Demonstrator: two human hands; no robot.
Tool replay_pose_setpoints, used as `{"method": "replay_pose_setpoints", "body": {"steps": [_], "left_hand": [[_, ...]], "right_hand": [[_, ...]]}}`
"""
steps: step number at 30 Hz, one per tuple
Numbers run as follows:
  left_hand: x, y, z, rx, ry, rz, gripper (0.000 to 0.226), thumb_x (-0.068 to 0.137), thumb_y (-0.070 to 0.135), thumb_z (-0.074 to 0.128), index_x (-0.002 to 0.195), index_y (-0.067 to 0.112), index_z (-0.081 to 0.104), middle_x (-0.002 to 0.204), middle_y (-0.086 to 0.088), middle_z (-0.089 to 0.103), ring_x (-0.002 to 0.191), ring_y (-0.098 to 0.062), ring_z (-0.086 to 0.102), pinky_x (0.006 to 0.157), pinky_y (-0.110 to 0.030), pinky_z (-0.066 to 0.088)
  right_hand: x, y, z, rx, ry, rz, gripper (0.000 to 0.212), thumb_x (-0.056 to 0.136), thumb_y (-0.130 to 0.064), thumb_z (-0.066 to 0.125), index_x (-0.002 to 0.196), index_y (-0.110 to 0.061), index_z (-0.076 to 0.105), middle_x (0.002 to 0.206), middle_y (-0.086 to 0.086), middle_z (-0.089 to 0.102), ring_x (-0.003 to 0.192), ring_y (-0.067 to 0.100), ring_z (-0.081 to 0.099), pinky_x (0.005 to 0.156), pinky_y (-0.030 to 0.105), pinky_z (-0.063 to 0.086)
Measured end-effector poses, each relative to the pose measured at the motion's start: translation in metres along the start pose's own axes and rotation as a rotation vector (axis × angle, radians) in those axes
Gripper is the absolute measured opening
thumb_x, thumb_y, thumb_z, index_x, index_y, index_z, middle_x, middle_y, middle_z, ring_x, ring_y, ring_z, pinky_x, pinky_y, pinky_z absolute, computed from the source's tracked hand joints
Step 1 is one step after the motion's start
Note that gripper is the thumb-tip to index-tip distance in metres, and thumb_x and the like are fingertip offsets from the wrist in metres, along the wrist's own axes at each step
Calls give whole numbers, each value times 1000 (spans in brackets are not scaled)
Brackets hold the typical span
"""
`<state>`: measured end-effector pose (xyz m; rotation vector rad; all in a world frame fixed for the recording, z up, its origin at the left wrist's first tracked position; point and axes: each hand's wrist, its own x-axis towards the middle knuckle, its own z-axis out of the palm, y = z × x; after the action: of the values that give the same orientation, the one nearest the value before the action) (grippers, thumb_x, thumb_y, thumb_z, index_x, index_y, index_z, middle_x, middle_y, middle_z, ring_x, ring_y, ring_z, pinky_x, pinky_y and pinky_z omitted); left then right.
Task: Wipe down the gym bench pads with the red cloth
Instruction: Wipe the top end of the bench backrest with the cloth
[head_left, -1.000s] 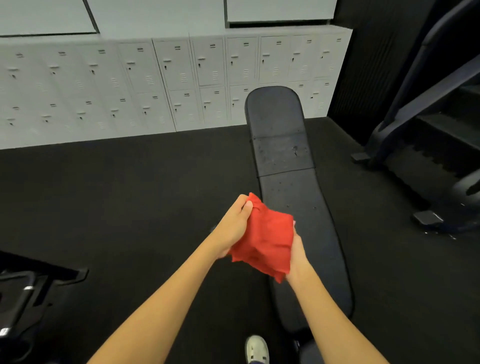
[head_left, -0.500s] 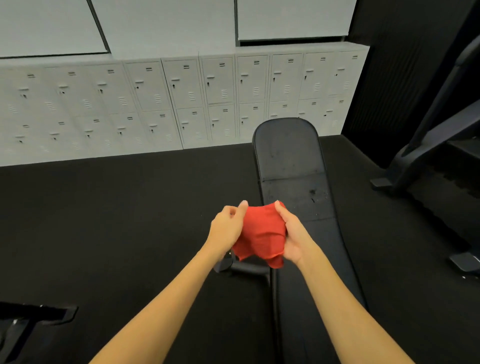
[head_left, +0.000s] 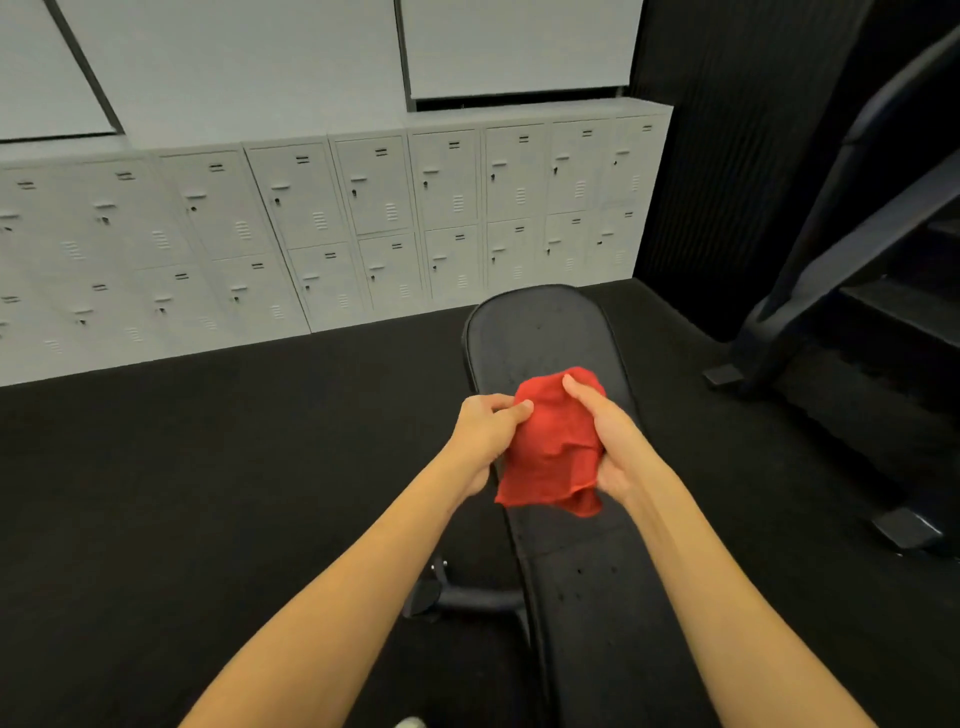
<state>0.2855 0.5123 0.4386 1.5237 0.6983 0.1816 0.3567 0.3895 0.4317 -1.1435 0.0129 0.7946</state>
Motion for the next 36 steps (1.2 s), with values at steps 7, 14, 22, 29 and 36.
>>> {"method": "replay_pose_setpoints", "body": {"steps": [7,14,22,29,36], "left_hand": [[71,48,10,-290,-207,-159,12,98,13,62,103,3,66,97,-7,68,86,-18,64,77,-30,52],[141,88,-2,181,-314,233,17,98,25,61,98,14,74,91,-2,64,85,-16,54,80,-31,45],[197,112,-36,482,-179,489,27,97,39,60,113,19,68,101,7,67,100,-11,61,80,-21,47],[233,91,-45,620,-229,395,48,101,51,48,137,20,54,134,-6,57,123,-22,54,103,-37,43],[247,63,-34,567,-279,410,40,104,48,40,139,33,54,138,5,57,128,-16,49,100,-28,35]], "right_hand": [[44,-22,1,286,-81,-12,70,81,-60,63,126,-6,60,123,21,63,112,36,62,86,54,53],[80,-57,6,378,50,-154,61,98,-53,28,121,-6,60,117,19,67,103,35,67,80,47,52],[114,-108,-25,422,580,-485,32,97,-45,45,94,-19,65,91,3,72,71,16,71,69,29,56],[158,-50,-59,-591,855,-358,39,94,-43,52,132,-33,55,125,3,59,116,27,54,106,47,34],[150,-12,-81,-1040,787,-579,25,100,-44,41,113,-60,55,96,-9,48,93,1,45,102,27,24]]}}
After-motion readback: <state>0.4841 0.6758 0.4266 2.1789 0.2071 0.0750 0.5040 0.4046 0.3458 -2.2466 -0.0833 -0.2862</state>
